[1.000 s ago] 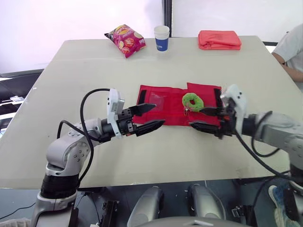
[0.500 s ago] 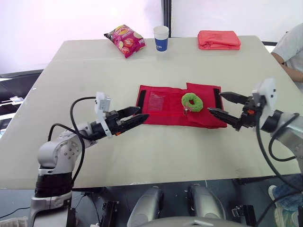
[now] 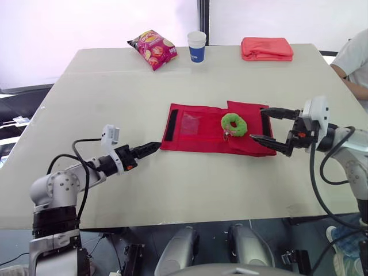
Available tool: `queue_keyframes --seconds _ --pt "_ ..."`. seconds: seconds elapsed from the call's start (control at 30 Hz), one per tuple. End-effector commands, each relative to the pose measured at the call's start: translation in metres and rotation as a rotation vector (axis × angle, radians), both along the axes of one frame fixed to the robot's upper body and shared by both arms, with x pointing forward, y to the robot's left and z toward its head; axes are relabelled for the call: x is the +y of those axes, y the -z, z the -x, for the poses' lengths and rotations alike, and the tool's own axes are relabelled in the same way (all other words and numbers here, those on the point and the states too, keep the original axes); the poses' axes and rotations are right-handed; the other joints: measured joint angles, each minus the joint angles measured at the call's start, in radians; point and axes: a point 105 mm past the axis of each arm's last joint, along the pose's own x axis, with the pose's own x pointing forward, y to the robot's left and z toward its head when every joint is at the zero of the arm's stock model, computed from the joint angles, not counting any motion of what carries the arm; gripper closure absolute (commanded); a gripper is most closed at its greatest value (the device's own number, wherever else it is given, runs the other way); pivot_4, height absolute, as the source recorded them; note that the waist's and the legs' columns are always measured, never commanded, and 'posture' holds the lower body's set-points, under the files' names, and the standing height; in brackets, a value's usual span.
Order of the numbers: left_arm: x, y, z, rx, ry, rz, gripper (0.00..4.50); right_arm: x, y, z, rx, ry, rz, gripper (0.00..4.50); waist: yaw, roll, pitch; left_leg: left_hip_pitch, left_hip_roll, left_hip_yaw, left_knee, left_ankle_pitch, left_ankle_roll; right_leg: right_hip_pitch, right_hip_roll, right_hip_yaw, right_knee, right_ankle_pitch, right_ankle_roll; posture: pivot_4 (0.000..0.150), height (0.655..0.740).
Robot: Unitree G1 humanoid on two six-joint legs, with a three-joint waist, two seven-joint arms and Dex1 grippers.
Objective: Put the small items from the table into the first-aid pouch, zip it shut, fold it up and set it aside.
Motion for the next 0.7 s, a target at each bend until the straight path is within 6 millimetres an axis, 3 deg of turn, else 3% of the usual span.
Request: queue_keyframes --seconds 0.03,0.33,0.53,0.7 --pt "-0.008 0.003 -0.002 0.032 -0.007 0.033 0.00 0.007 -0.015 0.010 -0.070 -0.045 -0.009 0.23 0.002 0.000 0.000 0.000 0.000 0.000 0.000 0.000 0.000 0.000 0.000 0.000 0.000 0.000 0.000 0.150 0.7400" --pt "-0.044 -0.003 -0.010 0.060 -0.009 0.176 0.00 0.005 -0.021 0.025 -0.070 -0.076 0.008 0.23 0.025 0.000 -0.001 0.000 -0.002 0.000 0.001 0.000 0.000 0.000 0.000 0.000 0.000 0.000 0.000 0.150 0.7400" --pt "-0.058 -0.013 -0.021 0.065 -0.047 0.260 0.00 0.003 -0.027 0.034 -0.071 -0.080 0.012 0.23 0.026 0.000 -0.001 0.000 -0.002 -0.001 0.001 0.000 0.000 0.001 0.000 -0.001 0.000 0.000 0.000 0.150 0.7400" --pt "-0.059 -0.017 -0.019 0.048 -0.050 0.301 0.00 0.002 -0.029 0.034 -0.067 -0.068 0.018 0.23 0.021 -0.001 -0.001 0.000 -0.002 -0.001 0.001 0.000 0.000 0.001 0.000 0.000 0.000 0.000 0.000 0.150 0.7400"
